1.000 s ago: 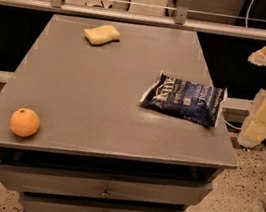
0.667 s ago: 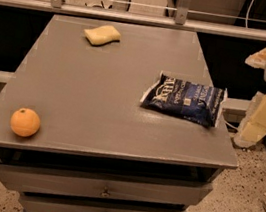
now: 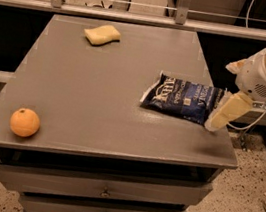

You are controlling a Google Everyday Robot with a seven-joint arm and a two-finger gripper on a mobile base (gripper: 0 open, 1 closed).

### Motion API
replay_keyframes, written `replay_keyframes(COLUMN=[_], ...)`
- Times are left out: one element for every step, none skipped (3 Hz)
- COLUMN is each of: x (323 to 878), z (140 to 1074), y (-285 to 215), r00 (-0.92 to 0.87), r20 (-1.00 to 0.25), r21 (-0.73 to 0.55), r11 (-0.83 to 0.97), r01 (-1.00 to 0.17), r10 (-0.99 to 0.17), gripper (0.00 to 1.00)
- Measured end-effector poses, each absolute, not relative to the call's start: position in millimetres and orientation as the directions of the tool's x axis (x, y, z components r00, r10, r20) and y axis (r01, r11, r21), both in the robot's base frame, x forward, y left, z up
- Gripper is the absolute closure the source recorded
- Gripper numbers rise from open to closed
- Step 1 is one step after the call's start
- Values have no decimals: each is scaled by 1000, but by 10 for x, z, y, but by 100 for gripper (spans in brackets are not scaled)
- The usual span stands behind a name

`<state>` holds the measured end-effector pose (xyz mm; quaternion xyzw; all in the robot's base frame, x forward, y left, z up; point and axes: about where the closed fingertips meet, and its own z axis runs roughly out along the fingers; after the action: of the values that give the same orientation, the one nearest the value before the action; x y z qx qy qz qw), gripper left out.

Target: Pick blue chip bag

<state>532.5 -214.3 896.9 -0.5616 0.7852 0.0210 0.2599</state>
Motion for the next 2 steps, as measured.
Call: replay_keyframes(x=[5549,5648], z=[8796,8703], y=[-2058,-2009], r00=[-250,-269], r20=[-504,-533], r21=[-232,-207], r11=[408,431], r01=[-883,-878], r10=[-827,-803], gripper=[2,2])
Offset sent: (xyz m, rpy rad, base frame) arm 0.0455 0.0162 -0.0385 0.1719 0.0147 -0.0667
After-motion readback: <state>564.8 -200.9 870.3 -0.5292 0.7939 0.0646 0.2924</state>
